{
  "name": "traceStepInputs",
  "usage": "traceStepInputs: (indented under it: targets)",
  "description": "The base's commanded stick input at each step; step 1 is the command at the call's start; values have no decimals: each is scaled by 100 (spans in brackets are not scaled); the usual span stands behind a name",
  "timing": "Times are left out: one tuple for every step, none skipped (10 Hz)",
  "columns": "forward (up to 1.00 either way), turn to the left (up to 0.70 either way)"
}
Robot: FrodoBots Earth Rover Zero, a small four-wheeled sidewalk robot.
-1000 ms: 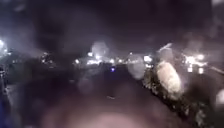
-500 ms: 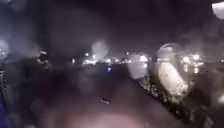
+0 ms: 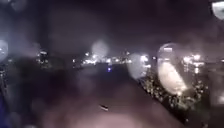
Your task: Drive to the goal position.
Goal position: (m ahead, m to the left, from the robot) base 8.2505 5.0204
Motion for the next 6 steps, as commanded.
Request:
traceStepInputs:
  targets:
    - [50, 0]
    - [50, 0]
    - [50, 0]
    - [50, 0]
    - [50, 0]
    - [50, -39]
